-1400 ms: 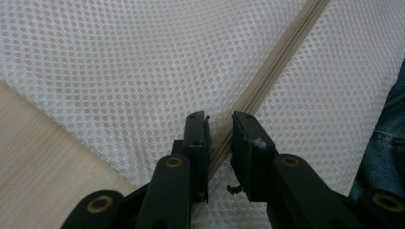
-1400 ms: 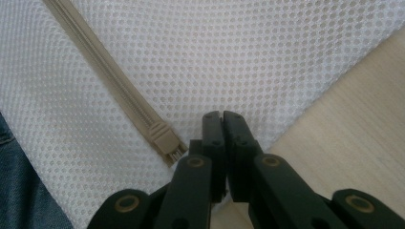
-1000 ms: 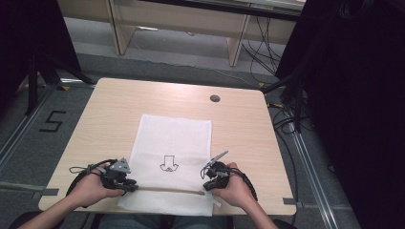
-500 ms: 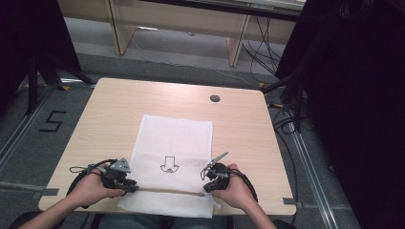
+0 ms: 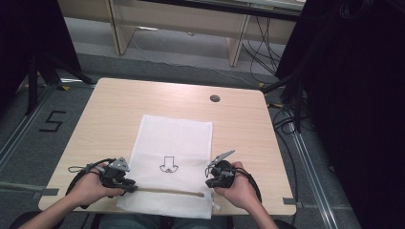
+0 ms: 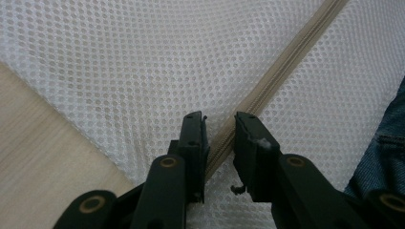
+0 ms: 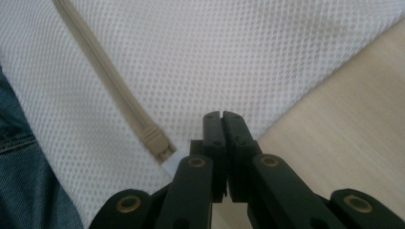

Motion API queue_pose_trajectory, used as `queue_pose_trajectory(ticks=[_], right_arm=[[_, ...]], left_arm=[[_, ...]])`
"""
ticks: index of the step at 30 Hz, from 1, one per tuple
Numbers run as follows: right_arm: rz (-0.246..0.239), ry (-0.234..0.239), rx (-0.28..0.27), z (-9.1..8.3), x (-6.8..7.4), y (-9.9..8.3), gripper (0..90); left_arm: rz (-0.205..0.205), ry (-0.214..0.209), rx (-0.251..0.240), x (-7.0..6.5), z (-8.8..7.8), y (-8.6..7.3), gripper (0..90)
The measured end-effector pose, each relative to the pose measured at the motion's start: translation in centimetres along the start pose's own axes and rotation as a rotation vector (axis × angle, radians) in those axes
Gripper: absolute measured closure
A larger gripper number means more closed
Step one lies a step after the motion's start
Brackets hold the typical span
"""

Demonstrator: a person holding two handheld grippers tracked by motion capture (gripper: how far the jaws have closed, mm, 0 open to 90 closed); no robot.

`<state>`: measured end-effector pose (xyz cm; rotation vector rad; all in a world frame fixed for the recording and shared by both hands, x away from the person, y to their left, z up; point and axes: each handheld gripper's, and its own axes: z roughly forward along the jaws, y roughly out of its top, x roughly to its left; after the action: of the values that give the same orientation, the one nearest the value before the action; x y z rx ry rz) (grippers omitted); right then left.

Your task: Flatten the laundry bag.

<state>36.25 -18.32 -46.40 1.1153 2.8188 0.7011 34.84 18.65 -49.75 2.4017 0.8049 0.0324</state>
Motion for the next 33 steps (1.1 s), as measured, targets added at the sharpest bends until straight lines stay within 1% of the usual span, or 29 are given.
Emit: queue_pose_trajectory(ticks=[1, 2, 3, 4, 6, 7, 8, 10, 13, 17, 19, 20, 21, 22, 23, 25, 26, 27, 28, 29, 30, 32, 33], right_arm=[[-0.004, 0.001, 0.016, 0.0, 0.1, -0.2, 90.0], [-0.01, 0.008, 0.025, 0.0, 0.2, -0.4, 90.0], [-0.018, 0.015, 0.04, 0.1, 0.3, -0.5, 90.0], [-0.016, 0.025, 0.056, 0.1, 0.6, -0.6, 90.0], [-0.038, 0.029, 0.071, 0.2, 0.8, -0.6, 90.0], [-0.038, 0.027, 0.079, 0.3, 0.9, -0.6, 90.0], [-0.04, 0.022, 0.083, 0.5, 1.0, -0.6, 90.0], [-0.034, 0.033, 0.102, 0.9, 1.1, -0.5, 90.0], [-0.041, 0.034, 0.102, 1.2, 1.3, -0.3, 90.0], [-0.051, 0.015, 0.102, 1.6, 1.2, 0.0, 90.0], [-0.044, 0.003, 0.101, 1.8, 1.2, 0.2, 90.0], [-0.058, -0.006, 0.092, 1.8, 1.0, 0.3, 90.0], [-0.048, -0.008, 0.089, 1.9, 1.0, 0.4, 90.0], [-0.054, -0.012, 0.083, 2.0, 0.8, 0.5, 90.0], [-0.051, -0.013, 0.081, 2.0, 0.7, 0.7, 90.0], [-0.047, -0.018, 0.075, 2.1, 0.5, 0.9, 90.0], [-0.055, -0.023, 0.068, 2.2, 0.4, 1.1, 90.0], [-0.039, -0.027, 0.073, 2.2, 0.4, 1.1, 90.0], [-0.05, -0.028, 0.062, 2.3, 0.2, 1.2, 90.0], [-0.049, -0.027, 0.059, 2.3, 0.2, 1.2, 90.0], [-0.029, -0.025, 0.062, 2.3, 0.3, 1.2, 90.0], [-0.043, -0.037, 0.049, 2.3, 0.0, 1.2, 90.0], [-0.036, -0.039, 0.047, 2.3, 0.0, 1.2, 90.0]], left_arm=[[0.013, 0.001, 0.009, 0.1, -0.1, 0.0, 72.8], [0.018, 0.004, 0.008, 0.1, -0.1, 0.0, 72.8], [0.015, 0.003, 0.012, 0.0, -0.1, 0.0, 72.8], [0.014, 0.004, 0.012, 0.0, -0.1, 0.0, 72.8], [0.011, 0.007, 0.014, 0.0, -0.1, 0.0, 72.7], [0.019, 0.008, 0.014, 0.1, -0.1, 0.0, 72.7], [0.018, 0.008, 0.016, 0.1, -0.2, 0.0, 72.7], [0.015, 0.01, 0.019, 0.0, -0.2, -0.1, 72.7], [0.034, 0.021, 0.028, 0.1, -0.3, -0.1, 72.6], [0.037, 0.021, 0.029, 0.2, -0.3, 0.0, 72.5], [0.031, 0.028, 0.026, 0.2, -0.3, -0.1, 72.5], [0.021, 0.024, 0.025, 0.2, -0.2, -0.1, 72.5], [0.022, 0.029, 0.026, 0.2, -0.3, -0.1, 72.4], [0.024, 0.031, 0.025, 0.3, -0.3, -0.1, 72.4], [0.011, 0.034, 0.019, 0.4, -0.2, -0.1, 72.4], [0.018, 0.045, 0.021, 0.7, -0.3, 0.0, 72.3], [0.019, 0.046, 0.022, 0.8, -0.3, 0.0, 72.3], [0.017, 0.052, 0.02, 0.9, -0.2, 0.1, 72.3], [0.021, 0.054, 0.018, 1.0, -0.2, 0.2, 72.2], [0.019, 0.055, 0.017, 1.0, -0.2, 0.2, 72.2], [0.013, 0.058, 0.018, 1.1, -0.2, 0.2, 72.2], [0.02, 0.058, 0.011, 1.2, -0.1, 0.3, 72.1], [0.02, 0.058, 0.009, 1.2, -0.1, 0.3, 71.9]])
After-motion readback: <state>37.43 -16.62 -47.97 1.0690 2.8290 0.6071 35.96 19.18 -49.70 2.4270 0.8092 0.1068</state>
